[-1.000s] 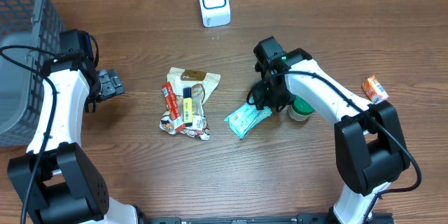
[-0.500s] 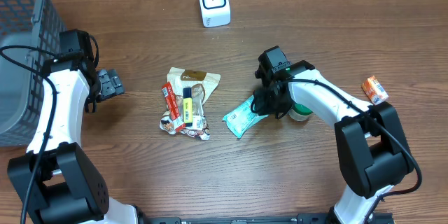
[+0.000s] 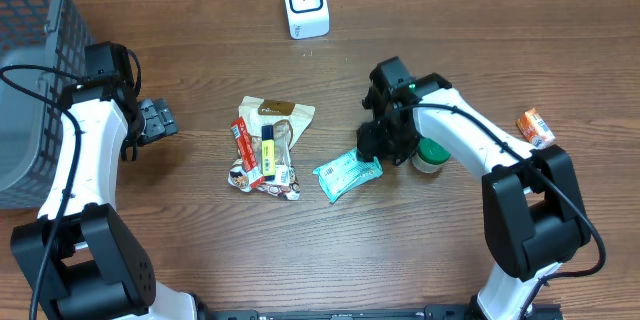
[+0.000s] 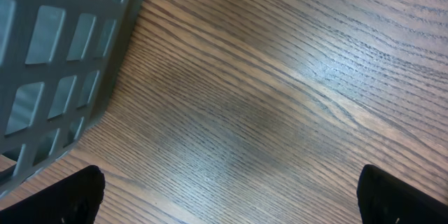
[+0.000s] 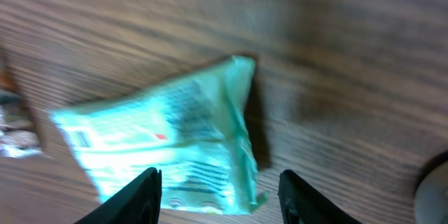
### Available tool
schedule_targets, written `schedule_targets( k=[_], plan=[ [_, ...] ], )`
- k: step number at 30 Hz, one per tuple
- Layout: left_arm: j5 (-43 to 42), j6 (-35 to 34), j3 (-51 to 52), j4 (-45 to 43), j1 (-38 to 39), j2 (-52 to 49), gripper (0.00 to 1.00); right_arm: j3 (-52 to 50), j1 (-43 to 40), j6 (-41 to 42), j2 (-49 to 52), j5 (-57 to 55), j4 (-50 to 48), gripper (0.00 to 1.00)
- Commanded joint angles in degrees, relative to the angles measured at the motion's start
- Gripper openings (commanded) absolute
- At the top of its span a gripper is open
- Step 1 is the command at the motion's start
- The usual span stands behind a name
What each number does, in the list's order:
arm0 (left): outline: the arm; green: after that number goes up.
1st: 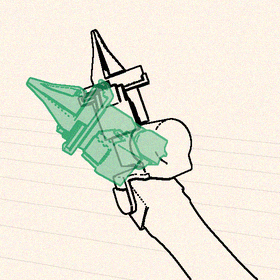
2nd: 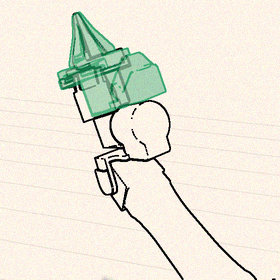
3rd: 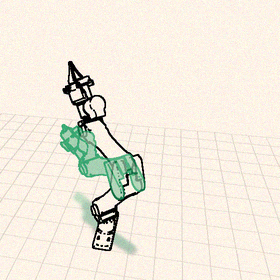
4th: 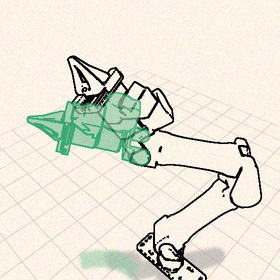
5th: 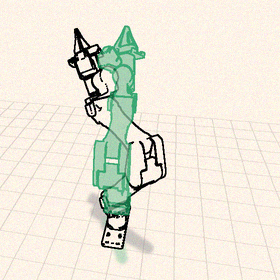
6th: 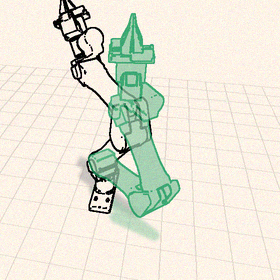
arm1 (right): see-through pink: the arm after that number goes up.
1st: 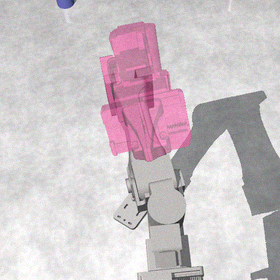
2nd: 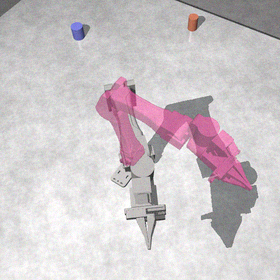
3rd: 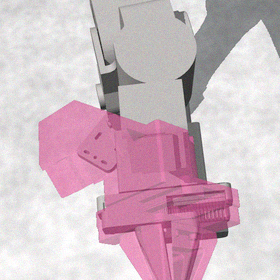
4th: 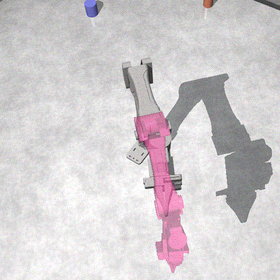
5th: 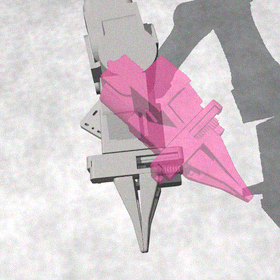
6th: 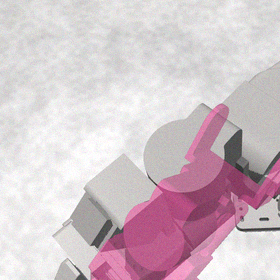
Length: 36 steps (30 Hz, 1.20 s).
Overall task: Scan the item barcode
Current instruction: 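Lower the right gripper onto the green wipes pack and grasp it, then lift the wipes pack and carry it to the white scanner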
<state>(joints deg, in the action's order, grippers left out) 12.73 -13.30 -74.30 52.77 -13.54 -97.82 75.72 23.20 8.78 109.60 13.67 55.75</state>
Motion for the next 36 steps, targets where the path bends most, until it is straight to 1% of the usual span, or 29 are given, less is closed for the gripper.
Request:
schedule_targets(
  k=[1, 7, 14, 16, 17, 18, 19, 21, 22, 24, 27, 32, 36],
  plan=[
    [0.76, 0.66, -0.87, 0.09, 0.07, 1.18, 1.0, 1.49, -0.83, -0.15, 0.04, 3.34, 0.98, 0.56],
    [0.76, 0.63, -0.87, 0.09, 0.07, 1.18, 1.0, -1.73, -0.83, 0.15, 0.11, 4.04, 0.81, 0.55],
    [0.76, 0.63, -0.87, 0.09, 0.07, 1.18, 1.0, -7.72, -0.83, 1.7, 0.68, 4.07, -5.25, 0.55],
    [0.76, 0.66, -0.87, 0.09, 0.07, 1.18, 1.0, -9.35, -0.83, 1.68, 0.7, 4.13, -7.65, 0.53],
    [0.76, 0.66, -0.87, 0.09, 0.07, 1.18, 1.0, -9.81, -0.83, 1.64, 0.7, 4.46, -8.48, 0.5],
    [0.76, 0.66, -0.87, 0.09, 0.07, 1.18, 1.0, -10.16, -0.83, 1.6, 0.7, 4.98, -9.09, 0.45],
    [0.76, 0.63, -0.87, 0.09, 0.07, 1.18, 1.0, -10.14, -0.83, 1.55, 0.7, 5.42, -9.03, 0.38],
    [0.76, 0.66, -0.87, 0.09, 0.07, 1.18, 1.0, -9.86, -0.87, 0.57, 0.35, 6.88, -8.92, 0.2],
    [0.76, 0.66, -0.87, 0.09, 0.07, 1.18, 1.0, -9.29, -1.18, -0.42, 0.02, 8.85, -8.76, 0.14],
    [0.76, 0.66, -0.87, 0.09, 0.07, 1.18, 1.0, -8.02, -1.97, -1.86, -0.74, 12.74, -8.57, 0.09],
    [0.76, 0.66, -0.87, 0.09, 0.07, 1.18, 1.0, -4.66, -4.2, -3.21, -3.37, 19.02, -8.26, 0.04],
    [0.76, 0.66, -0.87, 0.09, 0.04, 1.18, 1.0, -1.99, -5.9, -9.11, -8.15, 26.23, -6.29, 0.04],
    [0.76, 0.66, -0.87, 0.09, 0.07, 1.18, 1.0, -1.81, -6.14, -14.49, -12.35, 31.21, -2.43, 0.04]
  ],
)
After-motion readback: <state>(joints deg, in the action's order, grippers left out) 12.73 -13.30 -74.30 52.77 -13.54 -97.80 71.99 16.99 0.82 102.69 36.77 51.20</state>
